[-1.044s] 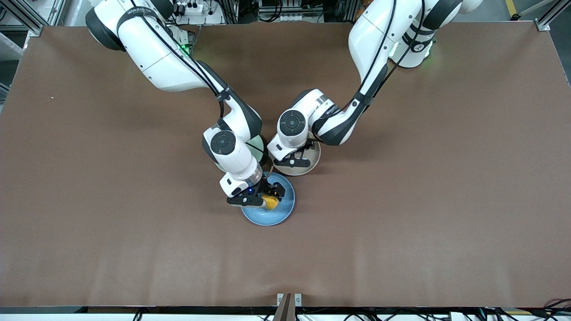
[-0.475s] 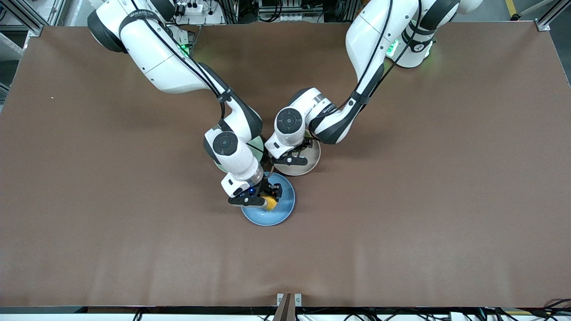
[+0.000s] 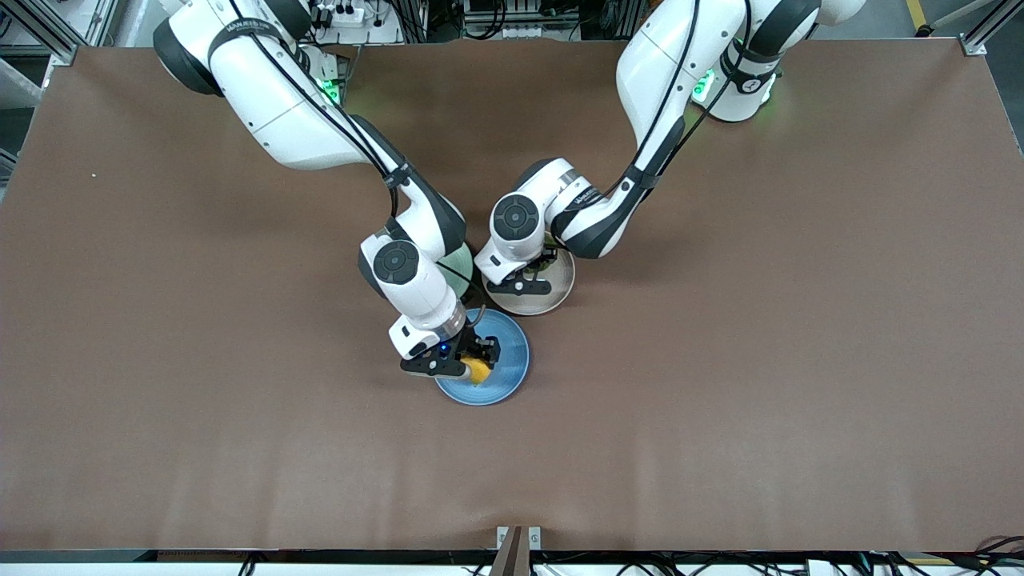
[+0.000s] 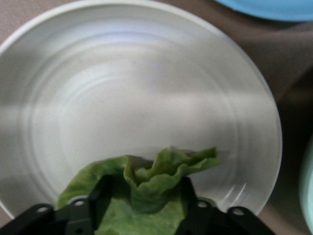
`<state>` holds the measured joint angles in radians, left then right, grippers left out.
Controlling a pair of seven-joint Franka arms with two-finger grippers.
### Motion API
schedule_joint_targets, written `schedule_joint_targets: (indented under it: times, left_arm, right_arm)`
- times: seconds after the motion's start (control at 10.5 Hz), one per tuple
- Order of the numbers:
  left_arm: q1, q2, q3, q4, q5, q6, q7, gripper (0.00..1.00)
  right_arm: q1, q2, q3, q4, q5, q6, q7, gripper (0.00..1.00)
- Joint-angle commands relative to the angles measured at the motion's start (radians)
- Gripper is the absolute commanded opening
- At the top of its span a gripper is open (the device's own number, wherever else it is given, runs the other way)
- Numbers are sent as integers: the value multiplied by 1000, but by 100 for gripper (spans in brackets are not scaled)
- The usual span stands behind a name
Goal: Pick lemon and lettuce from blue and beige plates
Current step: 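Lower and close the right gripper on the lemon while the left grips lettuce, then lift the lemon with the right gripper while the left gripper lifts lettuce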
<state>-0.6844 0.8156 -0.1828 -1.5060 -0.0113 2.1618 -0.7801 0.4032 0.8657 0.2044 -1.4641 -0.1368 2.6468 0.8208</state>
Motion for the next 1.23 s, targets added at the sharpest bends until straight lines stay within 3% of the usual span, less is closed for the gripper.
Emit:
schedule_joint_targets:
  times: [0.0,0.28,0.47,0.66,1.14]
  left_arm:
    - [-9,5,8,16,-6,4,-24,0]
    - [-6,-21,8,18,-4,3,-25,0]
    - [0,-47,12,20,-4,-10,-25,0]
    - [22,-84,14,18,-1,-42,-24,0]
    - [158,-179,17,16,13,-99,-15,0]
  right_arm:
    - [-26,-54,10,-2,5,-85,27,0]
    - [-82,-147,12,-13,23,-229,-24,0]
    - [-139,-232,6,-31,132,-345,-191,0]
    - [-193,-318,-5,-85,164,-456,-354,0]
    - [-291,-428,-92,-249,166,-467,-705,2]
